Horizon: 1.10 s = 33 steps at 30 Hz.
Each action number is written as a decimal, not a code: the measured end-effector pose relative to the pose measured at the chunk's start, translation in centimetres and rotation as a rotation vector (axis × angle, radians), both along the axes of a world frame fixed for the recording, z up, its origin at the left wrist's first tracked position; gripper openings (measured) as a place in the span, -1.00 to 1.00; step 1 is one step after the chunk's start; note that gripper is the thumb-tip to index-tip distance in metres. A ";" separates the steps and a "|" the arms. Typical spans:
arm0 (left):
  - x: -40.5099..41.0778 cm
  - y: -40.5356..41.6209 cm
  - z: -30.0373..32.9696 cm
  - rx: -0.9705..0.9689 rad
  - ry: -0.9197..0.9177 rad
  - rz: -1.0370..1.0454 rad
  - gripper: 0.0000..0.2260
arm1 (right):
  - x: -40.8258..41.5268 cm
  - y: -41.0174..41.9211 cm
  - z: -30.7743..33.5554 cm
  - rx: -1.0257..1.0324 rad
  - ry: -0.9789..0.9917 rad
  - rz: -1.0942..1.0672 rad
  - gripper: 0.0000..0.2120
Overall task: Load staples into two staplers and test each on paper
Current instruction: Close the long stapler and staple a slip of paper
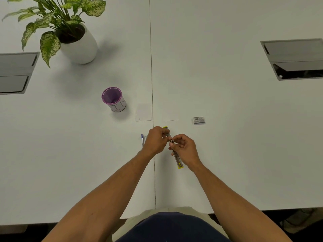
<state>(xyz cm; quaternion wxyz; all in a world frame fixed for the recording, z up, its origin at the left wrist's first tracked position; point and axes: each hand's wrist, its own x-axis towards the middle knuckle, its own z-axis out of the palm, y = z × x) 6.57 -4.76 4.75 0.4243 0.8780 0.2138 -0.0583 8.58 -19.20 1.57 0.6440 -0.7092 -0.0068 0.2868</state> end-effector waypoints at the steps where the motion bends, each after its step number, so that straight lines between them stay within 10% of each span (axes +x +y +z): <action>1: 0.1 0.0 0.0 0.000 0.007 0.003 -0.75 | 0.0 0.0 0.0 -0.002 -0.004 0.000 -0.88; 20: 0.8 -0.4 0.1 -0.072 0.055 0.152 -0.68 | 0.5 0.3 0.6 -0.050 -0.033 -0.004 -0.85; 33: 0.2 -0.9 -0.6 -0.539 0.108 0.373 -0.41 | 0.6 -0.3 0.9 -0.054 -0.054 0.005 -0.82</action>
